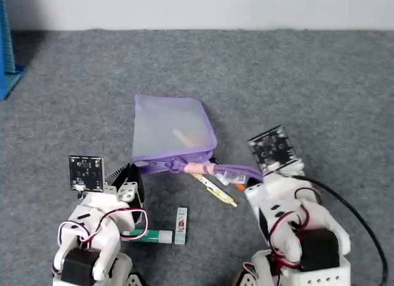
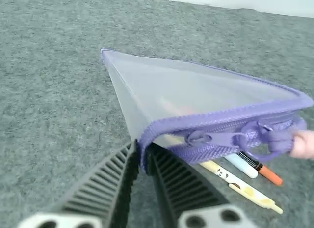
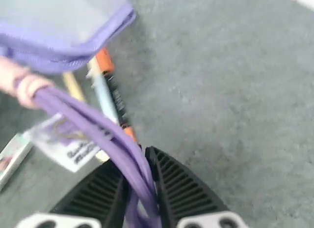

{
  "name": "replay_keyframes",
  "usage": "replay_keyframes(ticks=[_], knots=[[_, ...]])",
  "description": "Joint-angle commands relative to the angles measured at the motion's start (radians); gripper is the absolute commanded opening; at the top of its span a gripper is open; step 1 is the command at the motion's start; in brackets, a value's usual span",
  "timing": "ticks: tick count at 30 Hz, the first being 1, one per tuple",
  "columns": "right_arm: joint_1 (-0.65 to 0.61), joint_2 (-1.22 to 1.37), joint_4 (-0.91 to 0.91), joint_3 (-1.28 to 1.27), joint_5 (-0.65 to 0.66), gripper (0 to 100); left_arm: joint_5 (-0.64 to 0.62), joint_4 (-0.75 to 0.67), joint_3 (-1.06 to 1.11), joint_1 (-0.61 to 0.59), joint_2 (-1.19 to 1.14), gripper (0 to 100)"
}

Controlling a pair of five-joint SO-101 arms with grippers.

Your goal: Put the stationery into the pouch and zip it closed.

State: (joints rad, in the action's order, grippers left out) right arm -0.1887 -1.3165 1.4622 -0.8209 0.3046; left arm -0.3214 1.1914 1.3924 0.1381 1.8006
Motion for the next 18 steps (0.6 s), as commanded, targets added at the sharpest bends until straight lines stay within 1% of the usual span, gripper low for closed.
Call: replay_keyframes(ticks=[1,4,6,10,13,16,18], knots=[[-0.110,-0.005,0.067,0.006,-0.006,8.7,-0.009,-0.011,-0.005,-0.008,-0.002,1],[-0.220,-0.004,0.104,0.006,-0.086,20.9,-0.009,-0.009,-0.005,-0.008,-0.002,1],[-0.286,-0.004,0.107,0.006,-0.132,25.0,-0.009,-0.009,-0.005,-0.008,-0.002,1],[-0.432,-0.002,0.065,0.005,-0.175,25.2,-0.009,-0.008,-0.005,-0.006,-0.002,1],[-0.495,-0.001,0.028,0.005,-0.203,25.2,-0.011,-0.008,-0.005,-0.006,-0.002,1],[-0.510,0.022,0.028,0.008,-0.204,25.5,-0.011,-0.008,-0.005,-0.006,-0.002,1],[-0.486,0.061,0.038,0.011,-0.216,25.5,-0.011,-0.008,-0.005,-0.006,-0.002,1]])
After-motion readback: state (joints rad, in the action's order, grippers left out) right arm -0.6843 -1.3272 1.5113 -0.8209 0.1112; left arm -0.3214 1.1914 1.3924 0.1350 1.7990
